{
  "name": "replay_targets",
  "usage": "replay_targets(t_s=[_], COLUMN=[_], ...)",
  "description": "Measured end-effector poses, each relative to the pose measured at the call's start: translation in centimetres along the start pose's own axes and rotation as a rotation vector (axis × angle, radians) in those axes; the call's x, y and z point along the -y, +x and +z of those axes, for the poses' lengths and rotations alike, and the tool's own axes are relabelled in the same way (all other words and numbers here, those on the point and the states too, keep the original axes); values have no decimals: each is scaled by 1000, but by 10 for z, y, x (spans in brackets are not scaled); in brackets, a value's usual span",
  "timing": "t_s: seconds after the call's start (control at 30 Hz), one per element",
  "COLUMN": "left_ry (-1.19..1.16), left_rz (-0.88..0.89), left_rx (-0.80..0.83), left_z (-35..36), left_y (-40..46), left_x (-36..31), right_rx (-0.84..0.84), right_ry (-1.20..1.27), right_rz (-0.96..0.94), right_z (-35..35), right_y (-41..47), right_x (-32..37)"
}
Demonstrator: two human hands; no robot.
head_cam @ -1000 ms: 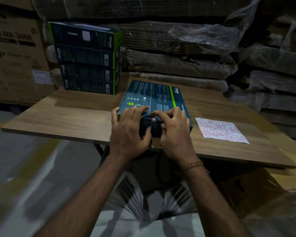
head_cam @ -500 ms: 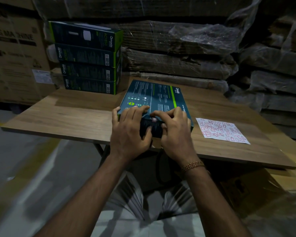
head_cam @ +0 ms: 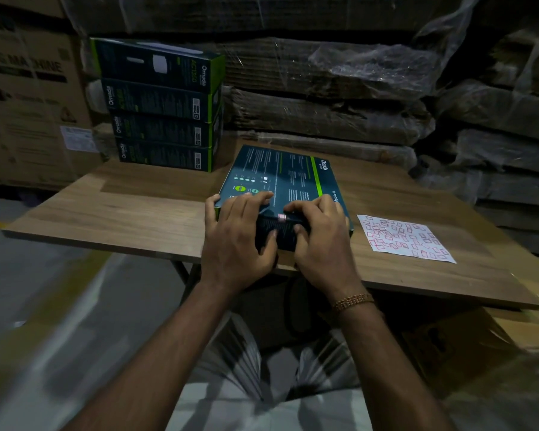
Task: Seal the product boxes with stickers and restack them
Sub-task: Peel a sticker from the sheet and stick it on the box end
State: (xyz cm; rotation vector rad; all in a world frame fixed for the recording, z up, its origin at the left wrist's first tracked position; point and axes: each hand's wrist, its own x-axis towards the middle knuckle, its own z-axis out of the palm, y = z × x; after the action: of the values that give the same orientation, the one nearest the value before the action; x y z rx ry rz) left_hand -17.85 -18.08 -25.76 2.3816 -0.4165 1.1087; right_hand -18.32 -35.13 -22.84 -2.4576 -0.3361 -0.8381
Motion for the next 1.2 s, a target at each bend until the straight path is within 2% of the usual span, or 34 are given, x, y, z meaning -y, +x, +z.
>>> replay_targets(t_s=[0.2,0.4,0.93,1.2], left_ry=[-72,66,61,-41], left_rz=[-1,85,25,27], left_rx=[-34,50,42,25], left_z=[3,2,0,-2], left_y=[-1,-2,0,-1], left_x=[1,7,1,3], right_rx=[-27,-11,-44,-1], right_ry=[69,37,74,39], right_rz=[-13,13,9,27], right_z=[-3,-2,0,-1], right_y=[-3,-1,-3,1], right_x=[-1,3,1,0])
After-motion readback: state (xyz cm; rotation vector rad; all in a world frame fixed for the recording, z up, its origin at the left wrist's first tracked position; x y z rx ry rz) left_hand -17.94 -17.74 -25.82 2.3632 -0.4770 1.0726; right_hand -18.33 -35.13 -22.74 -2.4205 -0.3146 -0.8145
